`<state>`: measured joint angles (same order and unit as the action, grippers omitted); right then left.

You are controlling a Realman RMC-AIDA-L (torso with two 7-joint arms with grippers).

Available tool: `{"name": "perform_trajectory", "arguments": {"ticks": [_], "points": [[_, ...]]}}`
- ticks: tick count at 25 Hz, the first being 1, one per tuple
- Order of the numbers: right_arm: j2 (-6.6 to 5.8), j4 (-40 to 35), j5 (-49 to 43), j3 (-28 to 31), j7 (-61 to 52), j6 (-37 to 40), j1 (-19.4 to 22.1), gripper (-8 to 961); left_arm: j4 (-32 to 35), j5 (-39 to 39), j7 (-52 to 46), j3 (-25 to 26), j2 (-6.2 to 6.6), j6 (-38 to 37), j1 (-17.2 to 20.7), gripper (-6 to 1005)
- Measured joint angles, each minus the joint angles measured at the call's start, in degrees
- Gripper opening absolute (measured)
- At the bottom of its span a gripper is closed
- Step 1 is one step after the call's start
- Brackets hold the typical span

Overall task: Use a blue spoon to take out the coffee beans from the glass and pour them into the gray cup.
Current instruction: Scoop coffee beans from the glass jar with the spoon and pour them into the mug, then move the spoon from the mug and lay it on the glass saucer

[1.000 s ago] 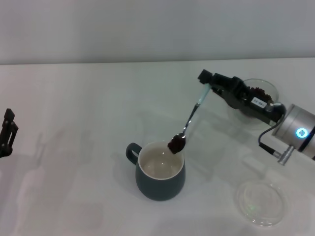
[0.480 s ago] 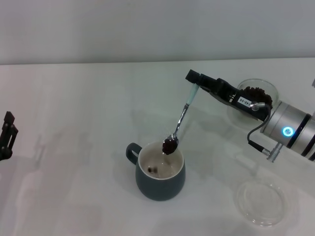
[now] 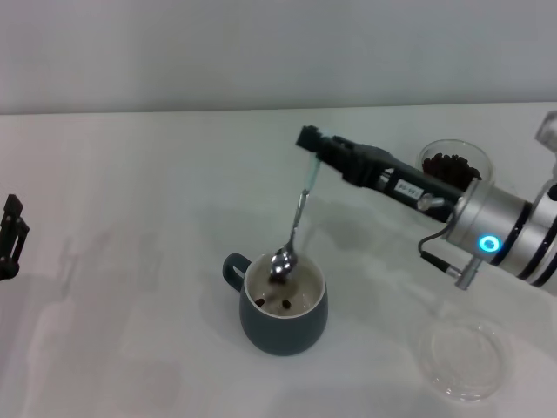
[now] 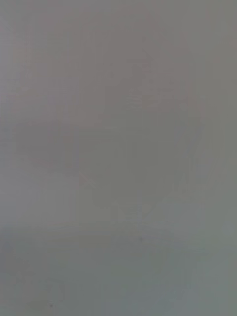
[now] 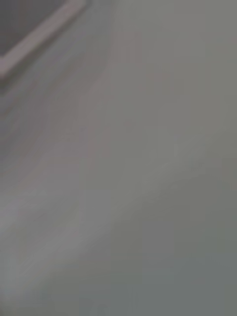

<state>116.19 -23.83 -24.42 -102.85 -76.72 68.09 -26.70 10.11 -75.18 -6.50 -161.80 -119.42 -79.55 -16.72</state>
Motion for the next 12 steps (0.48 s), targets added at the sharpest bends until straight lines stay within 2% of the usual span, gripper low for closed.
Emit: {"name": "perform_trajectory", "arguments": {"ticks": [9, 12], "points": [[-0.02, -1.9, 0.1, -2.0, 10.0, 0.6, 0.0, 160, 0.0, -0.1, 0.0, 0.1, -0.02, -0.1, -0.1, 642], [-0.81, -1.6, 0.1, -1.6, 9.7, 4.2, -0.2, 160, 0.0, -0.2, 0.0, 0.1, -0.02, -0.1, -0.1, 642]]}}
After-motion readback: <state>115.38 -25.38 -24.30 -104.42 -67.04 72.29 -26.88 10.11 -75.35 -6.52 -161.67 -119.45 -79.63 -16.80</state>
